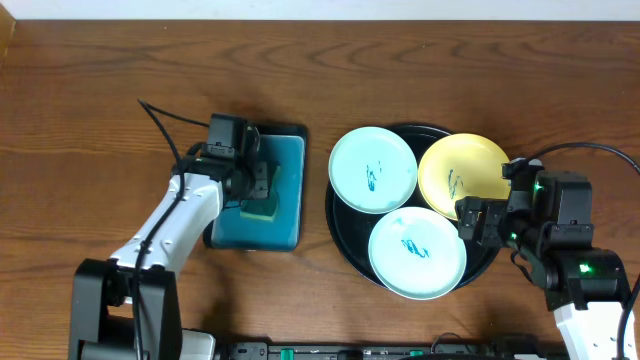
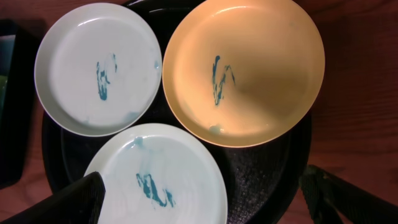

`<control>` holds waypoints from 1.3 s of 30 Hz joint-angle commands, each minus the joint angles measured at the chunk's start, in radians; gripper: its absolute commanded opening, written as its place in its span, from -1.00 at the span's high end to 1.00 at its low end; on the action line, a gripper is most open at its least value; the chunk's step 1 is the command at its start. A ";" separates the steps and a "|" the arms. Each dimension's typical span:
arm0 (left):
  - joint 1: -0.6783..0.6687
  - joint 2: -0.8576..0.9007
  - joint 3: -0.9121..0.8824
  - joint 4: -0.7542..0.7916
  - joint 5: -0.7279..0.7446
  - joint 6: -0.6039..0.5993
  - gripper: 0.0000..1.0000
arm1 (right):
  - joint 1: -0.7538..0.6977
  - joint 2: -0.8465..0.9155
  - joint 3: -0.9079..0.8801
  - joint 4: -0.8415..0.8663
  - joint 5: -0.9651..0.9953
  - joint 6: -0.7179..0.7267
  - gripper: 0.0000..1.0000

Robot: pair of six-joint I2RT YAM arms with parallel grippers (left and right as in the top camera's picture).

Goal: Clean dirty plates on tray and stack at the side
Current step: 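Lower the left gripper and pinch the green sponge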

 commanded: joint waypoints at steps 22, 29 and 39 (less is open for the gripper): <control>-0.045 0.142 -0.021 0.029 -0.059 -0.002 0.22 | 0.018 0.000 0.019 0.000 -0.005 0.006 -0.99; -0.045 0.183 -0.021 0.027 -0.059 -0.002 0.85 | 0.018 0.000 0.019 0.000 -0.005 0.006 -0.98; -0.043 0.102 0.035 -0.071 -0.059 -0.002 0.85 | 0.018 0.000 0.019 0.000 -0.005 0.006 -0.99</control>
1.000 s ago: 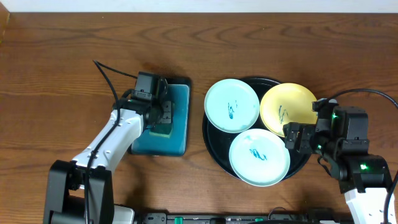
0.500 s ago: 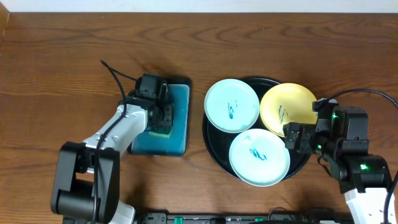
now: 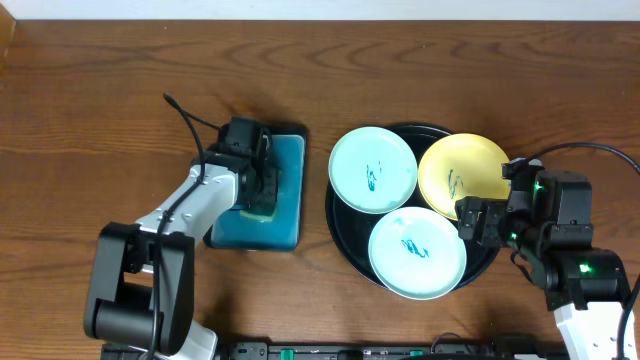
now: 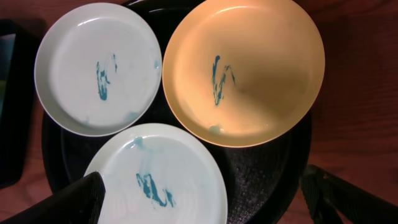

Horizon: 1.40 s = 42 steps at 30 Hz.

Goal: Clean dirty plates on tray and stack at the side
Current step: 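Lower the left gripper and pinch the green sponge, then move the right gripper to the rim of the front mint plate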

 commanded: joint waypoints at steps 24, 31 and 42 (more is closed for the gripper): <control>-0.003 -0.087 -0.035 -0.058 0.014 -0.010 0.85 | 0.018 0.048 0.011 -0.045 -0.005 0.022 -0.94; -0.003 -0.048 -0.034 -0.050 0.018 -0.048 0.85 | 0.018 0.188 0.011 -0.087 -0.006 0.058 -0.69; -0.002 -0.201 -0.019 -0.056 0.022 -0.048 0.86 | 0.018 0.433 0.011 -0.106 -0.021 0.062 -0.07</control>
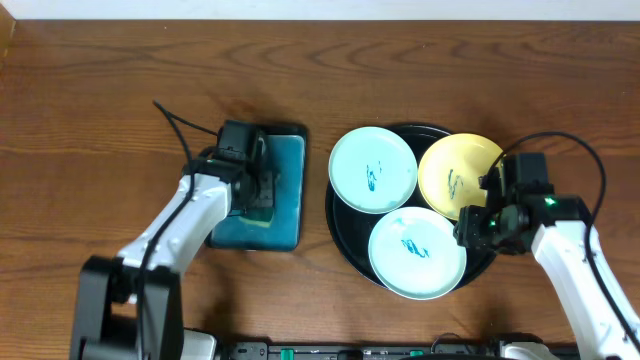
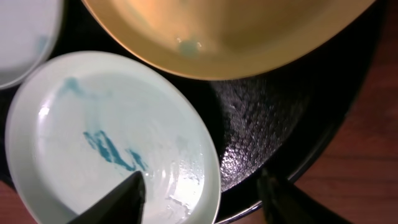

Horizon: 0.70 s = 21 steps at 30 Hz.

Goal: Clean dirty plates on tray and stack at the side
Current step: 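Move the right gripper to the rim of the front mint plate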

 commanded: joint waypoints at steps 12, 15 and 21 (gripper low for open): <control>-0.002 -0.112 0.009 -0.030 0.036 -0.021 0.85 | 0.019 0.249 0.010 0.037 -0.056 -0.002 0.37; -0.001 -0.112 0.009 -0.030 0.036 -0.021 0.85 | 0.019 0.281 0.010 0.068 -0.097 -0.003 0.42; -0.001 -0.112 0.009 -0.033 0.036 -0.025 0.85 | 0.019 0.317 0.010 0.089 -0.097 -0.002 0.76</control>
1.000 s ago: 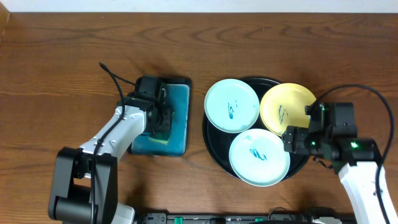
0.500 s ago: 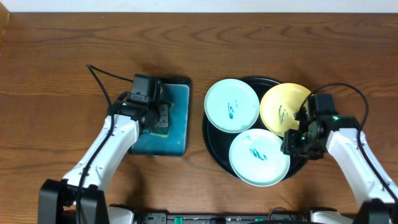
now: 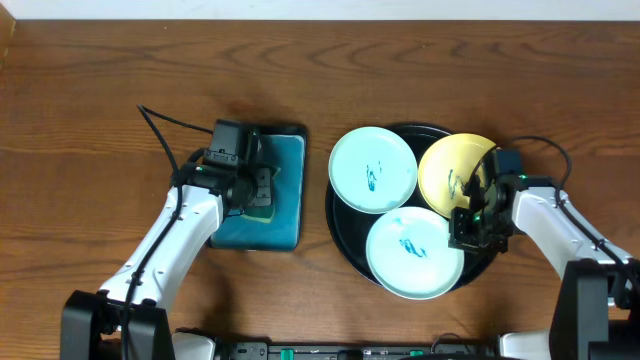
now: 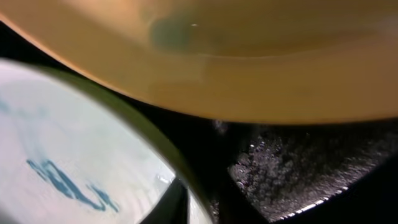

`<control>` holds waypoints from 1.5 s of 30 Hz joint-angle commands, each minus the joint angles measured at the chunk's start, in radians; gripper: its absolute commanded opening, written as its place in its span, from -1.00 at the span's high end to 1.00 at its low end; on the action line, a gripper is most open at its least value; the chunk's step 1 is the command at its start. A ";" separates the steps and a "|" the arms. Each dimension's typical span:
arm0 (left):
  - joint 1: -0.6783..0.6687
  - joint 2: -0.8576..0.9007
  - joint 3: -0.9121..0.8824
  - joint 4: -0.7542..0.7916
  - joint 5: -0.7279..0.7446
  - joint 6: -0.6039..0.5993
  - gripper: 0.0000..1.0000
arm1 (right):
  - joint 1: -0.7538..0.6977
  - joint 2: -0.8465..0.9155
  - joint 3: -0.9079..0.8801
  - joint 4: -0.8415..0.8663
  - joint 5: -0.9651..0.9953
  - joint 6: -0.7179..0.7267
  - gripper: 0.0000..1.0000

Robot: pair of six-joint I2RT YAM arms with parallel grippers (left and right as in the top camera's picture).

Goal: Clean dirty plates on tray and stack at the side
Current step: 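Move the right gripper to the rim of the front mint plate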

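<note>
Three marked plates lie on a round black tray [image 3: 338, 235]: a pale-blue plate [image 3: 372, 170] at the back left, a yellow plate [image 3: 452, 172] at the back right, and a pale-blue front plate [image 3: 405, 255]. My right gripper [image 3: 466, 228] is down at the front plate's right rim. In the right wrist view one finger [image 4: 174, 204] rests inside the front plate [image 4: 68, 143]. The rim runs between the jaws, which look shut on it. My left gripper [image 3: 257, 188] hovers over a yellow-green sponge [image 3: 263, 211]; its jaws are hidden.
The sponge sits in a teal rectangular tray [image 3: 288, 190] left of the black tray. The yellow plate [image 4: 236, 62] overhangs just behind the right gripper, with the tray's textured floor [image 4: 292, 162] beside it. Bare brown table surrounds both trays.
My right gripper dropped from just above the front plate's right edge, jaws wide, to the rim itself, jaws closed around it. The plate sits slightly further left. The left arm shifted a little over the sponge.
My right gripper first hung high and open off the tray's right side, all three plates in its view, and stayed there. It then stood low over the front plate's right edge, and now grips that rim. My left gripper stayed over the sponge throughout.
</note>
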 commanded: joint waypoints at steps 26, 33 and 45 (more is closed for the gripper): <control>-0.001 -0.007 0.009 -0.014 0.031 -0.006 0.85 | 0.039 0.021 0.006 0.014 -0.071 -0.029 0.97; -0.002 -0.007 0.010 -0.007 0.100 -0.006 0.85 | 0.080 0.021 0.006 0.041 -0.081 -0.027 0.98; 0.058 -0.007 0.009 0.084 0.208 0.018 0.85 | 0.105 0.021 0.006 0.076 -0.084 -0.024 0.98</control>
